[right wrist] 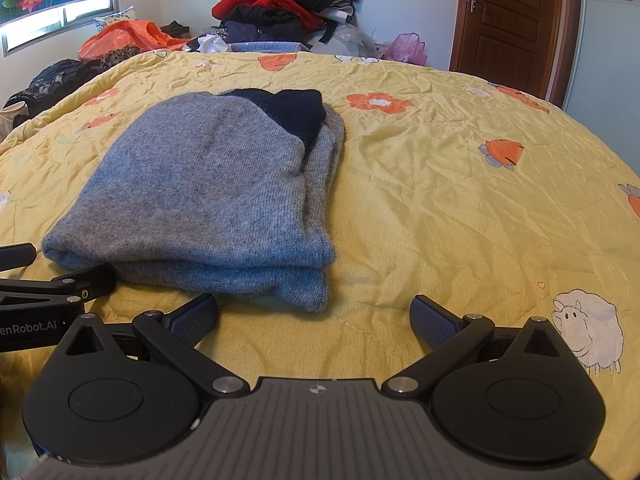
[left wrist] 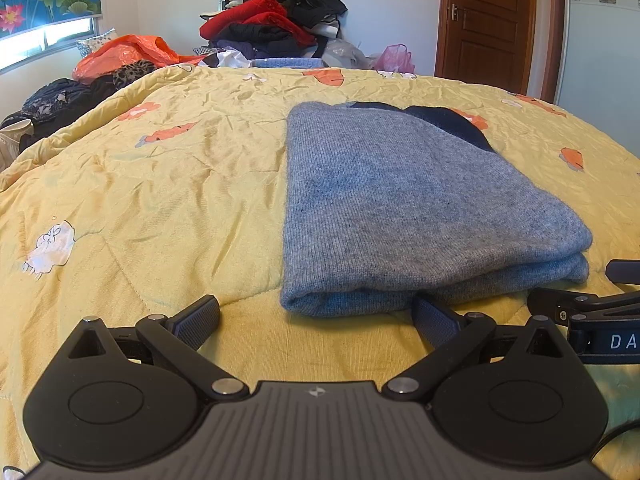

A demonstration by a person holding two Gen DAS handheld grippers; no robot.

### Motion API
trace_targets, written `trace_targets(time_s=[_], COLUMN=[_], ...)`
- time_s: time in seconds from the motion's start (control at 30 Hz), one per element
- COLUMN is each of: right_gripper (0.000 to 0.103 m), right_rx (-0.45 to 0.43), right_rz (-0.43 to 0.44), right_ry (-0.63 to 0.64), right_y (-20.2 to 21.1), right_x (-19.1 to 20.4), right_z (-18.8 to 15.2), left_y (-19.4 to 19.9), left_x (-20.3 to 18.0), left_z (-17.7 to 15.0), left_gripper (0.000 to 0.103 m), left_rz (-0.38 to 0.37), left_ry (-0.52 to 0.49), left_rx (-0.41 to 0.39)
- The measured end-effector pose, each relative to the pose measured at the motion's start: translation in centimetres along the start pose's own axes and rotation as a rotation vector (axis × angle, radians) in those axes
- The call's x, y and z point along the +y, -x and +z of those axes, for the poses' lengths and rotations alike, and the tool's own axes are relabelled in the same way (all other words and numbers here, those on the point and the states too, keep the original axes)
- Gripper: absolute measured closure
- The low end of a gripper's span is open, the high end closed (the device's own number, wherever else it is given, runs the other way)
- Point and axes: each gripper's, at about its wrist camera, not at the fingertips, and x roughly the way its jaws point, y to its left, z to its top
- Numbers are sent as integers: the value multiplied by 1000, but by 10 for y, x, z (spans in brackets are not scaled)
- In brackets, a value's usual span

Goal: Fold small clothes

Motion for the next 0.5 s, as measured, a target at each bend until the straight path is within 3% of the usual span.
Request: trace_targets(time_s=[0.5], right_gripper=[0], right_rx=[0], right_rz=[-1], right_ry=[0], right_y=[0], right_x=[0], right_z=[0], left_y=[-1], left_x=[1], left_z=[2], left_gripper=[0], left_rz=[-13], left_ry=[-5], left_rx=[22])
